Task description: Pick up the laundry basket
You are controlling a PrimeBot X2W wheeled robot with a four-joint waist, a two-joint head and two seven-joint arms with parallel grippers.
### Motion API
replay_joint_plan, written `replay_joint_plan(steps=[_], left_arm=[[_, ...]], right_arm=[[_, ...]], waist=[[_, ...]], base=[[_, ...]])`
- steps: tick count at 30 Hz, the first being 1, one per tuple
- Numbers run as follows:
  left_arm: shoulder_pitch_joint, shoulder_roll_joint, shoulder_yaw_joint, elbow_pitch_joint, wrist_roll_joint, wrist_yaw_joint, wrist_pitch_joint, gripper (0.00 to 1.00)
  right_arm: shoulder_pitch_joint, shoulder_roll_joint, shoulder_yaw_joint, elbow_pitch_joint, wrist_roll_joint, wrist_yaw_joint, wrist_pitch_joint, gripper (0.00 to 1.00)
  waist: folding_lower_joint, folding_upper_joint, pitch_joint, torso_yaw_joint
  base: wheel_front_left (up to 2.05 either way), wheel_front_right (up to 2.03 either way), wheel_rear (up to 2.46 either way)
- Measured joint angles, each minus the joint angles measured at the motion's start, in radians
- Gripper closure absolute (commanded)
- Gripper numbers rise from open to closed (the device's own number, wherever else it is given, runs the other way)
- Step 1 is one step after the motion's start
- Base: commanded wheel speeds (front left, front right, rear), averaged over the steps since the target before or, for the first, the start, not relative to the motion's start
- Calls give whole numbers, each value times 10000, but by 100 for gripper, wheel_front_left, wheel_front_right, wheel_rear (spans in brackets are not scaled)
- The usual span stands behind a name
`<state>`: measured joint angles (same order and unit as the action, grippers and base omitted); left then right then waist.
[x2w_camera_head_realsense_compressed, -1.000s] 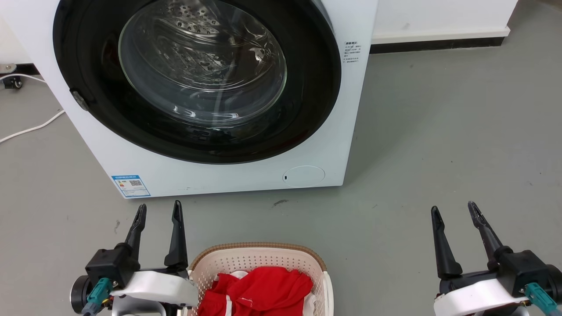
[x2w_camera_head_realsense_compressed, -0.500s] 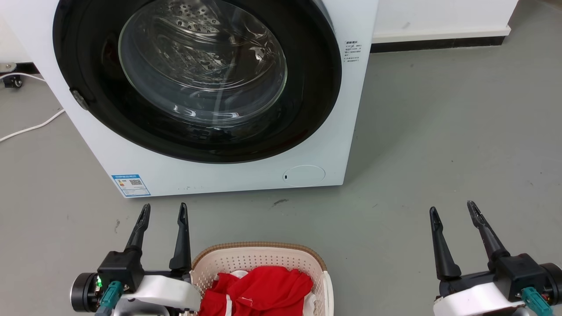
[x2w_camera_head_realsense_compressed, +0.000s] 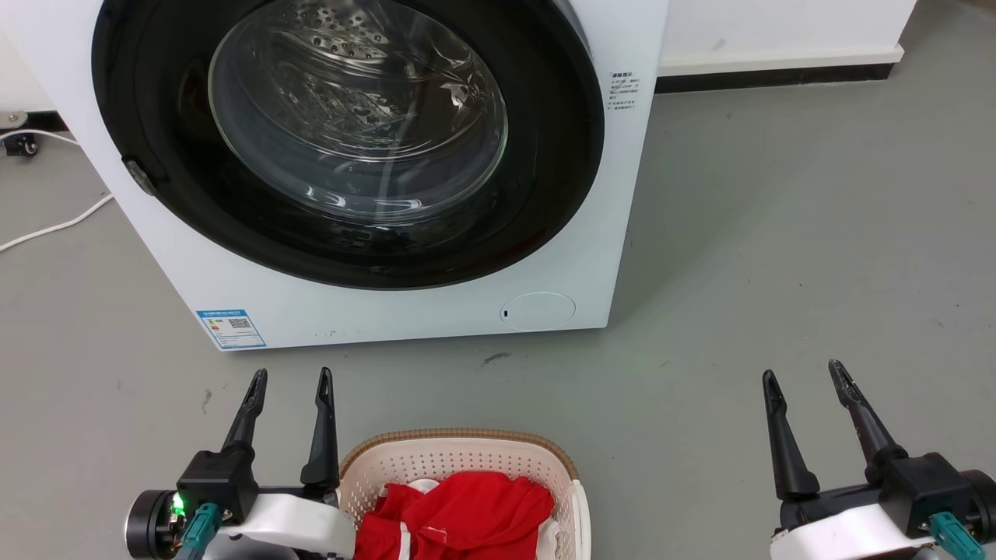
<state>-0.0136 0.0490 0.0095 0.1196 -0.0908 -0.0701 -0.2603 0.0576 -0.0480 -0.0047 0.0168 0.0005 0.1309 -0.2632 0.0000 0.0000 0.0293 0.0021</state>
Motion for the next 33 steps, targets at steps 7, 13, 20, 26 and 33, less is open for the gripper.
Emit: replay_joint_plan(steps=[7, 13, 20, 26, 33], left_arm=[[31, 0, 17, 10, 0, 10, 0, 0], [-81, 0, 276, 211, -6, -65, -15, 0], [-930, 213, 709, 1331, 153, -378, -29, 0], [-1765, 633, 884, 2635, 144, -527, -29, 0], [-2816, 1091, 936, 4033, -119, -589, -29, 0]], right_arm=[[18, 0, 8, 10, 67, 0, 0, 0], [-75, -4, -215, 311, 548, 0, 0, 0], [-893, -10, 100, 1133, 951, 0, 0, 0], [-1798, -12, 830, 2359, 713, 2, -2, 0], [-3063, -15, 1626, 3824, 802, 2, -2, 0]], waist=[[0, 0, 35, -13], [0, 0, 167, -36], [0, 0, 706, -86], [1, 0, 1373, -100], [1, 0, 2460, -132]], base=[[0, 0, 0], [0, 0, 0], [0, 0, 0], [0, 0, 0], [0, 0, 0]])
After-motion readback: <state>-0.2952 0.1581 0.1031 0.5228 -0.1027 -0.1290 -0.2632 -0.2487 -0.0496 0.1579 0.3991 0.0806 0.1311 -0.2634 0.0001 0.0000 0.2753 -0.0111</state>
